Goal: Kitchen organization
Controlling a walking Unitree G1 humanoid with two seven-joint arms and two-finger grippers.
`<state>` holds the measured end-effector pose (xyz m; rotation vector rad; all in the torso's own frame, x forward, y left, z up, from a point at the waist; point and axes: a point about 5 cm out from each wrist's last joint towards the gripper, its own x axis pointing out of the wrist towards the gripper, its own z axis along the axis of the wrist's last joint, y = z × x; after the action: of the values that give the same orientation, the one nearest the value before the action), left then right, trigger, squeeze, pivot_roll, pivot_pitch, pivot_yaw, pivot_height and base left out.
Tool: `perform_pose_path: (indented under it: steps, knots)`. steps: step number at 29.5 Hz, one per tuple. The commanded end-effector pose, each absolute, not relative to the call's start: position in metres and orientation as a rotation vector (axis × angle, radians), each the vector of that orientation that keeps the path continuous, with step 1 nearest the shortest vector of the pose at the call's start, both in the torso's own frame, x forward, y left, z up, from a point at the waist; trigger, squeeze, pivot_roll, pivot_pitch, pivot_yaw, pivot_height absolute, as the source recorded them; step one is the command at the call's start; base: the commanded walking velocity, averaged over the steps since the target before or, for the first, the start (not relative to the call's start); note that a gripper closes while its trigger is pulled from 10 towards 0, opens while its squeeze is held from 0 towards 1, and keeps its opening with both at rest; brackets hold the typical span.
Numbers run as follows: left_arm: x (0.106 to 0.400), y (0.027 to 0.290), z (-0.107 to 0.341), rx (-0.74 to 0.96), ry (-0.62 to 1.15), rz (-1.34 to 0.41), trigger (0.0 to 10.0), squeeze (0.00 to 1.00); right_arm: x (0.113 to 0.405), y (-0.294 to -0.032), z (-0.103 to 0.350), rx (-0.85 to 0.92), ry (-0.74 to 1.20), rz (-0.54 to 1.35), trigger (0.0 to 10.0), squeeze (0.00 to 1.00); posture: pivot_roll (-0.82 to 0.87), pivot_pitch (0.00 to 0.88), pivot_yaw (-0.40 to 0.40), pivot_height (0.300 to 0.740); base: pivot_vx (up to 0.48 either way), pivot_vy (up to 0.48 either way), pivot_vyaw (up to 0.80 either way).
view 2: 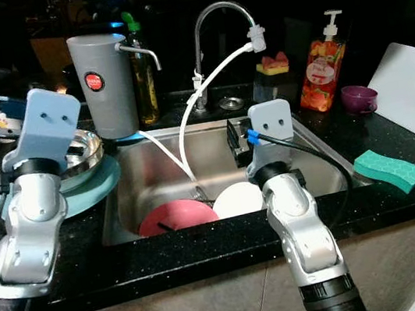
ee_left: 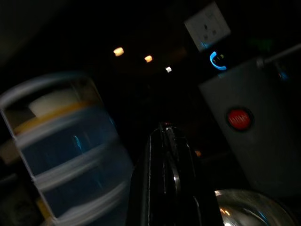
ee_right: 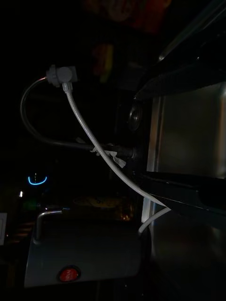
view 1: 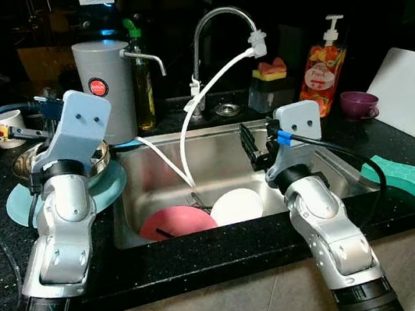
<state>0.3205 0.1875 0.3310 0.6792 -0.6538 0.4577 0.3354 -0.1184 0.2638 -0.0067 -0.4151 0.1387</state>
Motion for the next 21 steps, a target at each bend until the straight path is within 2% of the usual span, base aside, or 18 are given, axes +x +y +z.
perform_pose_path:
  steps: [1, 8, 11, 13, 14, 16, 21]
  knots:
    - [0.313, 0.181, 0.339, 0.739, -0.74, 0.459, 10.0, 0.0, 0.336, -0.123, 0.265, 0.022, -0.419, 0.12, 10.0, 0.0, 0.19, 0.014, -0.118, 0.74, 0.0, 0.0, 0.0]
    - [0.305, 0.171, 0.358, 0.882, -0.878, 0.482, 10.0, 0.0, 0.338, -0.127, 0.266, 0.033, -0.416, 0.105, 10.0, 0.0, 0.18, 0.011, -0.126, 0.74, 0.0, 0.0, 0.0]
    - [0.304, 0.169, 0.364, 0.89, -0.905, 0.483, 10.0, 0.0, 0.339, -0.128, 0.267, 0.052, -0.414, 0.101, 10.0, 0.0, 0.18, 0.012, -0.128, 0.74, 0.0, 0.0, 0.0]
    - [0.306, 0.169, 0.372, 0.787, -0.896, 0.45, 10.0, 0.0, 0.339, -0.13, 0.269, 0.072, -0.417, 0.092, 10.0, 0.0, 0.17, 0.012, -0.13, 0.74, 0.0, 0.0, 0.0]
    - [0.306, 0.169, 0.372, 0.787, -0.896, 0.45, 10.0, 0.0, 0.339, -0.13, 0.269, 0.072, -0.417, 0.092, 10.0, 0.0, 0.17, 0.012, -0.13, 0.74, 0.0, 0.0, 0.0]
    - [0.311, 0.163, 0.375, 0.652, -0.864, 0.363, 10.0, 0.0, 0.339, -0.135, 0.272, 0.107, -0.422, 0.075, 10.0, 0.0, 0.17, 0.012, -0.127, 0.74, 0.0, 0.0, 0.0]
    - [0.313, 0.149, 0.374, 0.619, -0.875, 0.267, 10.0, 0.0, 0.339, -0.143, 0.277, 0.195, -0.43, 0.042, 10.0, 0.0, 0.16, 0.011, -0.125, 0.74, 0.0, 0.0, 0.0]
